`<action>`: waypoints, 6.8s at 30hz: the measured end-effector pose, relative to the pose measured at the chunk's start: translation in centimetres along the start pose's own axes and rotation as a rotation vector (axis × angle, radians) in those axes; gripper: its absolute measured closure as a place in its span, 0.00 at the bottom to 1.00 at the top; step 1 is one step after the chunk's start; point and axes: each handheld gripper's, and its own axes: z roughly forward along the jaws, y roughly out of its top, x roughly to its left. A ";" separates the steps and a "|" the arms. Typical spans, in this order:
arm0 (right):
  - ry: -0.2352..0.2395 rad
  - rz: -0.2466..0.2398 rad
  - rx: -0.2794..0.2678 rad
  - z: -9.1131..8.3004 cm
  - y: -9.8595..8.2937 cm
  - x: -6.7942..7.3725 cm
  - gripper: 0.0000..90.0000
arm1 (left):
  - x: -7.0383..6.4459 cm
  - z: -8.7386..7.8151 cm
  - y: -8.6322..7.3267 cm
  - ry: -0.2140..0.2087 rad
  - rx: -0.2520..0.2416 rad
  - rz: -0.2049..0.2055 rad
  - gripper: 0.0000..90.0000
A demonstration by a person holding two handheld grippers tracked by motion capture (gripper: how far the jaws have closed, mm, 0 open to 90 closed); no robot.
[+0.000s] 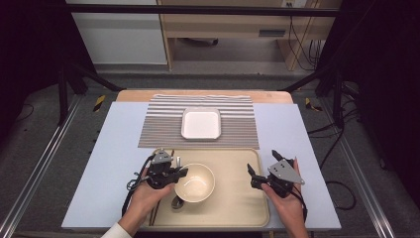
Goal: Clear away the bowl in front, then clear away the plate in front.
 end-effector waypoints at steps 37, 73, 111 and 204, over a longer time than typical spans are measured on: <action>0.009 -0.017 0.007 0.2 0.0 0.4 0.07 | 2.2 -0.2 7.0 0.170 -0.192 0.111 0.14; 0.010 -0.009 0.005 0.2 0.0 0.1 0.07 | 9.3 9.2 10.7 0.492 -0.133 -0.076 0.41; 0.013 -0.011 0.008 0.3 0.0 0.1 0.07 | 9.3 11.3 8.7 0.465 -0.014 -0.143 0.74; -0.004 -0.002 0.013 0.4 0.2 0.4 0.08 | 5.7 7.0 13.1 0.422 -0.135 -0.087 0.99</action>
